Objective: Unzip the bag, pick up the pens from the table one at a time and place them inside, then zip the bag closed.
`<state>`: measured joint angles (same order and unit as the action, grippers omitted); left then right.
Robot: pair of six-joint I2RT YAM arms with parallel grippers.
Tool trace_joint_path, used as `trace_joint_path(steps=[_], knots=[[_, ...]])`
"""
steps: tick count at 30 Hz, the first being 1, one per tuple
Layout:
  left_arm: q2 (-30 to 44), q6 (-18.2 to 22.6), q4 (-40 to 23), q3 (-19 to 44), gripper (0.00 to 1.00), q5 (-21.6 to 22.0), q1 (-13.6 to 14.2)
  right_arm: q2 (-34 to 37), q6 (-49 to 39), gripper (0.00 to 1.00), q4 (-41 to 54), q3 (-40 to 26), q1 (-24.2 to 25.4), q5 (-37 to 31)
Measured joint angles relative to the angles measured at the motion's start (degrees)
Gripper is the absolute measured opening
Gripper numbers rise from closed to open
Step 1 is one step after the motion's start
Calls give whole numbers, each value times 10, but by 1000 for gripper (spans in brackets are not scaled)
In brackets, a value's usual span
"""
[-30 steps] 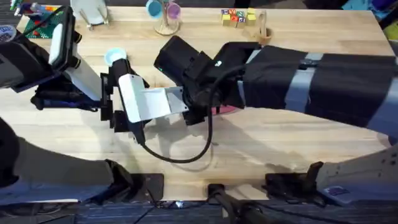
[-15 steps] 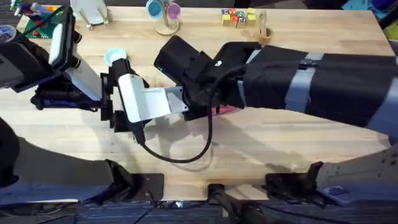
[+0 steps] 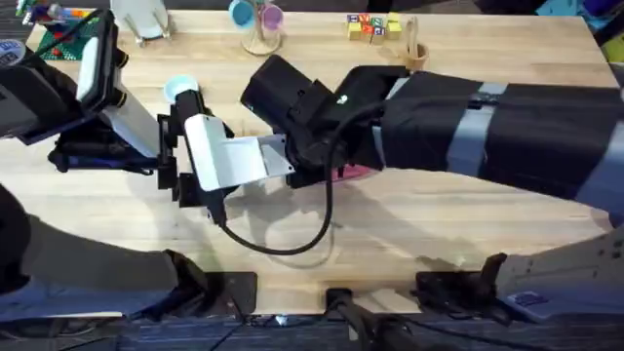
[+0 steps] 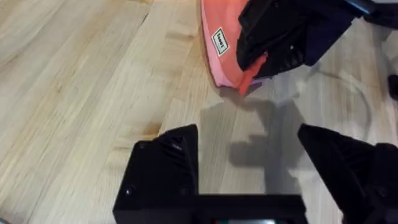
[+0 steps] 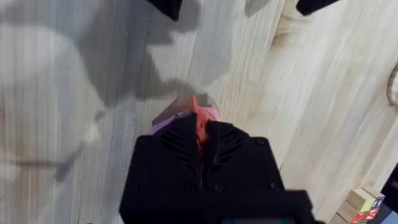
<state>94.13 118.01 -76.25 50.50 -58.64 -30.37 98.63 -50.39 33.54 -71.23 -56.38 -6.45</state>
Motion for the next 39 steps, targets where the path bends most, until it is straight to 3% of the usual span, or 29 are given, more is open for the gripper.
trace_joint_path(steps=[18,22,31,32,33,39], knots=[[0,0,0,0,995,0,4,-26,58,32,14,-20,8,-3],[0,0,0,0,995,0,27,-37,85,32,17,-20,14,-2],[0,-4,19,0,995,0,106,-60,152,32,19,-20,16,-3],[0,-12,31,0,996,0,115,-62,160,32,19,-20,16,-3],[0,-71,92,0,995,-4,145,-66,201,32,18,-20,16,-2],[0,-173,165,0,995,-25,181,-66,235,32,19,-20,16,-2]])
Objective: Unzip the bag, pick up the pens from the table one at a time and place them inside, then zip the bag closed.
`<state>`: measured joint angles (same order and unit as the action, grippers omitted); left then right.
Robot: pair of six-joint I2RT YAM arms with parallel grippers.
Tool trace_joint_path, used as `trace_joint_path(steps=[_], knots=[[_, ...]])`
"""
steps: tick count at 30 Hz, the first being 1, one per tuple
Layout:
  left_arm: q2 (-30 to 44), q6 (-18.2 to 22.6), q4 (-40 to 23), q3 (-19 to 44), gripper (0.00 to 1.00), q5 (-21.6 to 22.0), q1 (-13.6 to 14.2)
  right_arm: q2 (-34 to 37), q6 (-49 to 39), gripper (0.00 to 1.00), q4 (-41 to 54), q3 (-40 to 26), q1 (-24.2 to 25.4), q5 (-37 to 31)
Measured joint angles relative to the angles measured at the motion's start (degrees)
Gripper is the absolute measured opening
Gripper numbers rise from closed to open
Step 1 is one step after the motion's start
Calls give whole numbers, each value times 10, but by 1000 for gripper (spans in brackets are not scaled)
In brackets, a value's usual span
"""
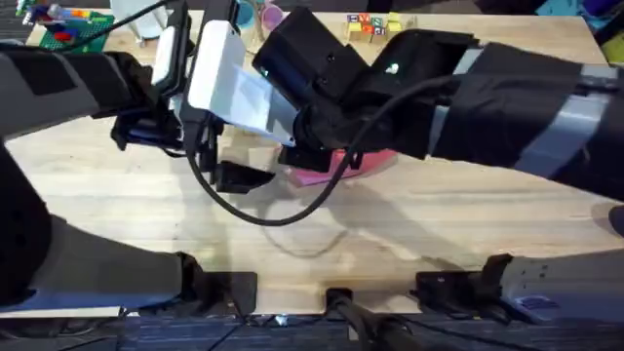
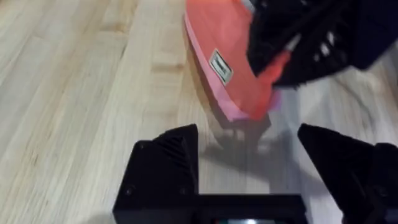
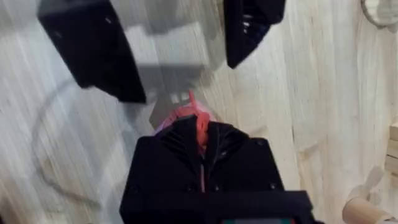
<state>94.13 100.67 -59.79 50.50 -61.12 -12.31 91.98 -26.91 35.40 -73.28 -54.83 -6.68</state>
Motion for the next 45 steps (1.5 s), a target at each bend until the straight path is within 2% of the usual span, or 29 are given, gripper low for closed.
trace_joint_path(steps=[7,12,18,24,28,35,45], knots=[[0,-102,53,0,993,-28,49,0,11,32,0,0,3,0],[0,-137,76,0,993,-35,88,0,15,32,-2,0,13,3],[0,-180,93,0,994,-36,97,0,16,32,-2,0,18,3],[0,-195,92,0,949,-34,97,0,16,32,-2,0,18,3],[0,-199,93,0,994,-26,97,0,16,32,-2,0,18,3],[46,-201,108,0,995,-24,100,0,16,32,-2,0,18,3],[64,-202,134,0,994,-65,100,0,16,32,-2,0,18,3]])
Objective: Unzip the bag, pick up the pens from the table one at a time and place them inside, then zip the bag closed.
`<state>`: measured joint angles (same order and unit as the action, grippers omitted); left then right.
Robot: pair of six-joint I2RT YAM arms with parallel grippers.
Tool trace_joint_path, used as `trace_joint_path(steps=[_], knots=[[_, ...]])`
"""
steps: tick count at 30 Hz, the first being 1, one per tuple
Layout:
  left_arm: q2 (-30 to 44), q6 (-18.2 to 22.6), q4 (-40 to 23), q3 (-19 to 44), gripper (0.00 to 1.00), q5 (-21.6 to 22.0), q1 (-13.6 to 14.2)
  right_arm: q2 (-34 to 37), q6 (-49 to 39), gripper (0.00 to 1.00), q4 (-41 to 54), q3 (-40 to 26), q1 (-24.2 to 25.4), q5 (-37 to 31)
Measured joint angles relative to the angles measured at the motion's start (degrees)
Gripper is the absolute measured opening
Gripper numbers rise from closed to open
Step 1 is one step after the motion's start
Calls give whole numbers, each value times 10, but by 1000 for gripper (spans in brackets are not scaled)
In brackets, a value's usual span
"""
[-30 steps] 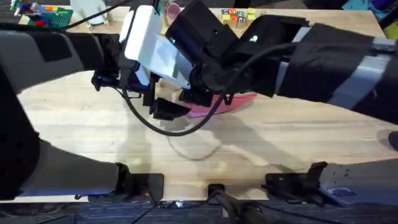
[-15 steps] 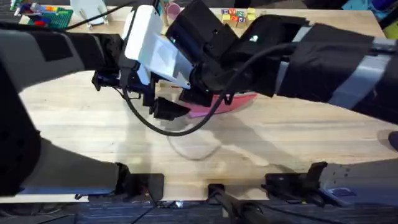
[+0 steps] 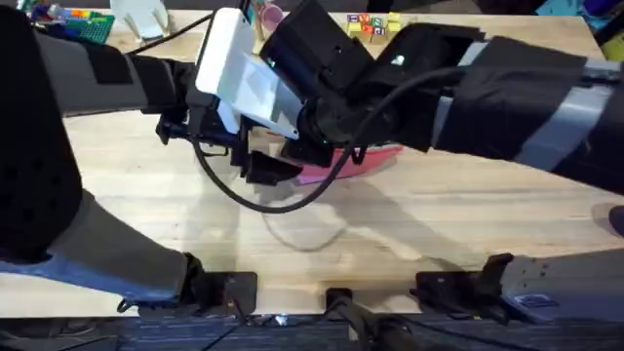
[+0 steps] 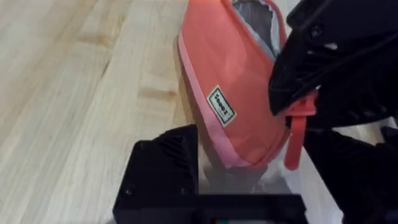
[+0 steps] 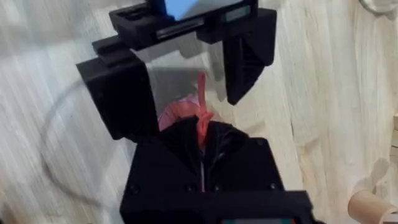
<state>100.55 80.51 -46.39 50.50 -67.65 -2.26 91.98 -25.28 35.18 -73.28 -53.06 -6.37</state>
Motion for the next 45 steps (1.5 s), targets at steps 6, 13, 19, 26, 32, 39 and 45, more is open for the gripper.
trace_joint_path(steps=[6,13,19,26,32,39,45], knots=[[0,-3,11,0,705,-10,2,0,0,32,0,0,0,0],[0,-4,15,0,50,-18,5,0,0,32,-3,0,8,-3],[0,-4,27,0,44,-17,5,0,0,31,-3,0,24,-1],[0,-4,30,0,43,-15,5,0,0,32,5,-1,58,10],[0,-4,32,0,42,-15,5,0,3,32,25,-3,106,28],[0,-4,34,0,42,-23,7,0,-7,33,52,-3,167,55],[0,-4,37,0,42,-31,11,-1,-28,32,80,-4,234,72]])
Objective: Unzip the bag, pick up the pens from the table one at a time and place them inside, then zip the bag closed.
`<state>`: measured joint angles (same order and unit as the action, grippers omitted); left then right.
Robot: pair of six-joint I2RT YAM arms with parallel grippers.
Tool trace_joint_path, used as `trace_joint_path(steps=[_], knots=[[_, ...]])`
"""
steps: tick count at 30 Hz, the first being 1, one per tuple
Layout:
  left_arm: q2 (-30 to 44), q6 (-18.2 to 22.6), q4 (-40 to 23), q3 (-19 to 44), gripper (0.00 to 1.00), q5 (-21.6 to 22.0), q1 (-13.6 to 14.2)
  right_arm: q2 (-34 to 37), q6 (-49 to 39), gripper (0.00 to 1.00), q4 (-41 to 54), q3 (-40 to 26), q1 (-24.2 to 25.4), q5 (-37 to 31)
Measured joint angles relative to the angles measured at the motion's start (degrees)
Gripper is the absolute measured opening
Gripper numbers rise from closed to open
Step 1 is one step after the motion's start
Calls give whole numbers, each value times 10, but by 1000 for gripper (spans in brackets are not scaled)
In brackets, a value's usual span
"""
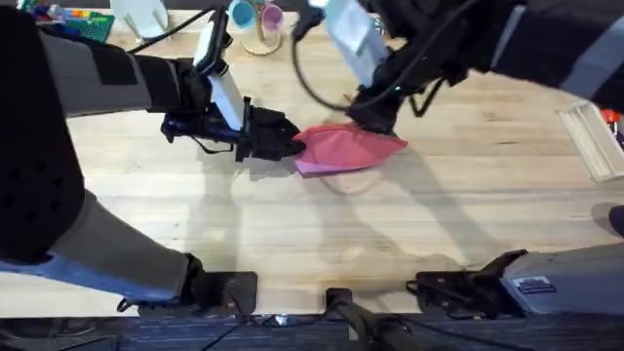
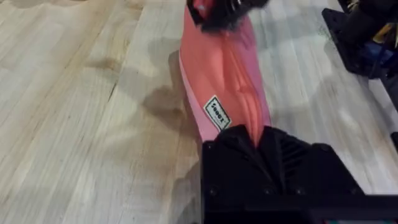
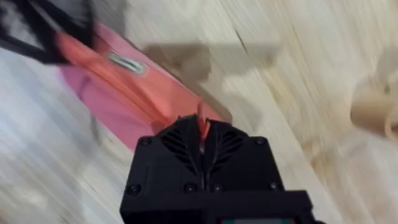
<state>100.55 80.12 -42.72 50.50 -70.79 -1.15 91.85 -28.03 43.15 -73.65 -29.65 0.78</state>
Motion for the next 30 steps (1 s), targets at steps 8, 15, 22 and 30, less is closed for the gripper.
trace_joint_path(steps=[8,15,22,30], knots=[[0,0,-1,0,42,-1,0,0,-22,32,25,0,118,-12],[0,0,1,0,42,-2,0,0,-31,33,29,0,172,37],[0,0,1,0,42,-1,1,7,-33,33,20,19,209,71],[0,0,1,0,42,1,1,32,23,33,-106,121,271,68]])
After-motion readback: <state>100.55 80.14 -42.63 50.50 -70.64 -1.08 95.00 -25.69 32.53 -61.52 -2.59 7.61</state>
